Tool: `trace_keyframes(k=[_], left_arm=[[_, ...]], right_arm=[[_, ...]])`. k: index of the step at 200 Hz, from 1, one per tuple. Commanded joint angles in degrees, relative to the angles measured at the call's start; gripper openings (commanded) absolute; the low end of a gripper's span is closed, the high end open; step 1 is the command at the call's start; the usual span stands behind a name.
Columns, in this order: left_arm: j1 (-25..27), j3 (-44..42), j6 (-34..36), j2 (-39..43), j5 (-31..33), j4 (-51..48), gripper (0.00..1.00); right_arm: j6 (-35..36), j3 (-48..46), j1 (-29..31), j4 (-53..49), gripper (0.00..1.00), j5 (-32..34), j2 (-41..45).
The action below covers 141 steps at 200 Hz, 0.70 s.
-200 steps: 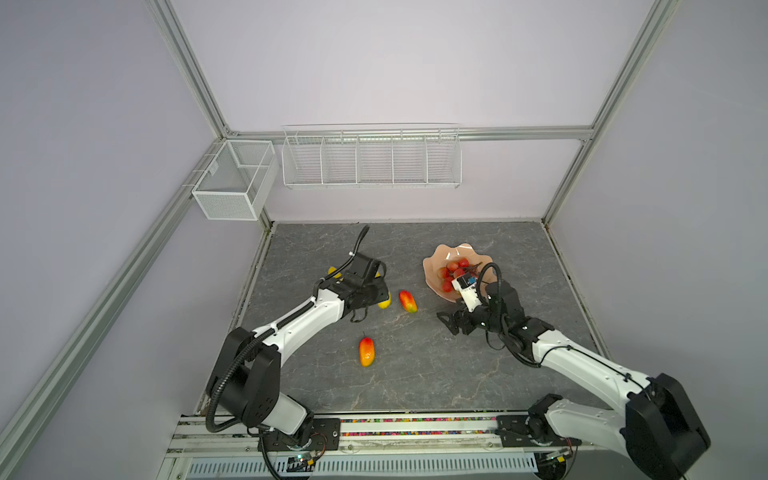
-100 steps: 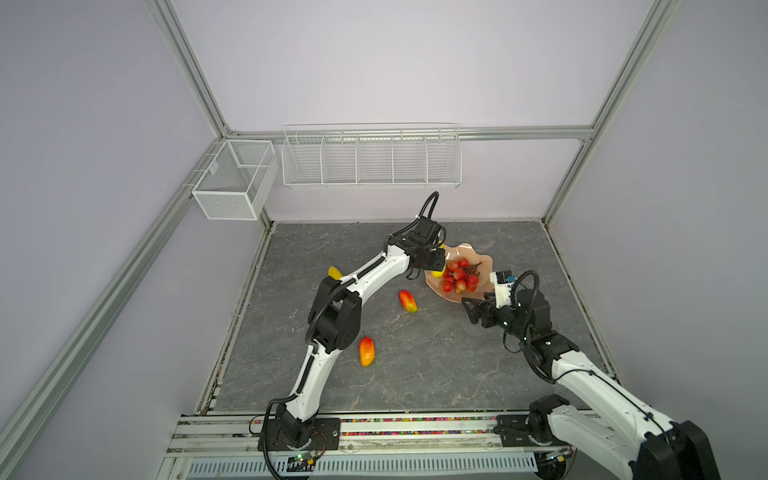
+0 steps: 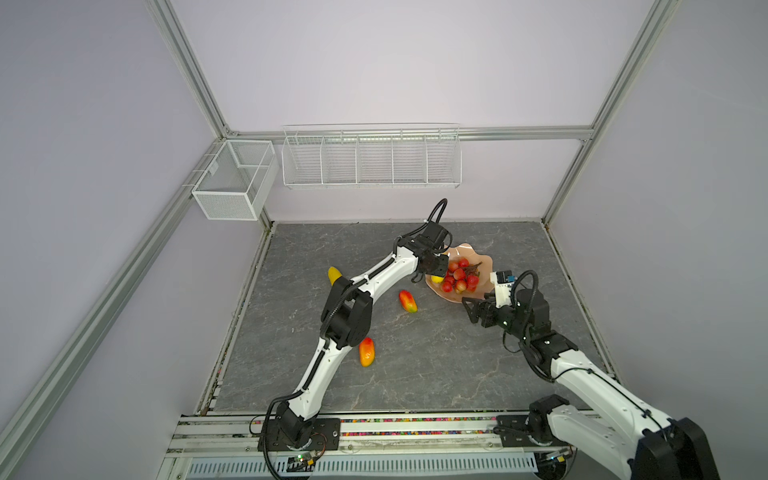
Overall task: Place and organize the fake fruits in the fruit bowl
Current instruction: 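Carry the yellow fruit to the bowl with the left gripper and release it, then grasp the second yellow fruit on the table with the left gripper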
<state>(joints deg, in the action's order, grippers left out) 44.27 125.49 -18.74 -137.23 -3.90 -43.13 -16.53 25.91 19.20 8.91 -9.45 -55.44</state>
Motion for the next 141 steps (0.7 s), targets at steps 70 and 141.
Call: trace_keyframes(k=[70,141], left_arm=[[0.4,-7.6,1.25,11.5,6.13,4.17,0.61],[-12.09,-43.75,-11.24,35.33,27.66,4.34,0.73]], right_arm=[[1.19,-0.83,-0.16,2.5,0.88,-2.53,0.85],[8.72,0.39,11.69,5.83,0.88,-4.69,-1.11]])
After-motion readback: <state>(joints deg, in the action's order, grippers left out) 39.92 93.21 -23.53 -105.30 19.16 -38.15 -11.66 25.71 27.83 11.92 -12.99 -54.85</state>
